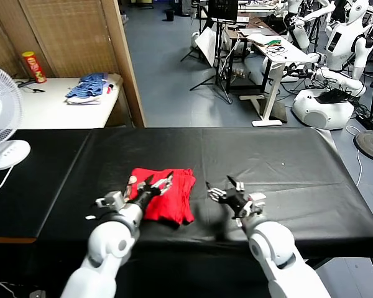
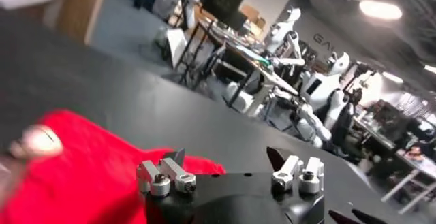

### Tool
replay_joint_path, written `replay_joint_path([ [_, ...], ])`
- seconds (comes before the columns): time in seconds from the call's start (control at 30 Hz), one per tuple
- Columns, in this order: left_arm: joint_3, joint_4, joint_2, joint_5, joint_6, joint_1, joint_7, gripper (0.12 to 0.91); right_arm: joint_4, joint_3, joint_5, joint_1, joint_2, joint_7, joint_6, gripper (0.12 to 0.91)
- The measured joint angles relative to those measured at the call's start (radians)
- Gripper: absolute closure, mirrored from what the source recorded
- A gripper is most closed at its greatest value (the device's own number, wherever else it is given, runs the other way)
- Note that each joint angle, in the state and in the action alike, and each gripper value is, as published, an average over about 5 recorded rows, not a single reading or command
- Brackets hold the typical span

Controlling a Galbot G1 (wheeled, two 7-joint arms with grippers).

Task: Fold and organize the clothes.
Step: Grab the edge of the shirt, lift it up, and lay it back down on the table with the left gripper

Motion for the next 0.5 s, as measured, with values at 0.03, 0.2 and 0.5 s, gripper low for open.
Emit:
replay_joint_path([
  [0.03, -0.010, 0.000, 0.017, 0.013, -0.003, 0.006, 0.004, 0.232, -0.012, -0.017, -0.010, 0.013, 0.005, 0.001, -0.004, 0.227],
  [0.2, -0.053, 0.003, 0.061, 0.036, -0.005, 0.038, 0.011, 0.232, -0.088, -0.078, -0.131, 0.046, 0.030, 0.019, -0.050, 0.227],
  [0.5, -0.084, 0.036, 0.061, 0.015, -0.007, 0.058, 0.010, 0.232, -0.141, -0.095, -0.261, 0.045, 0.066, 0.031, -0.008, 0.227],
])
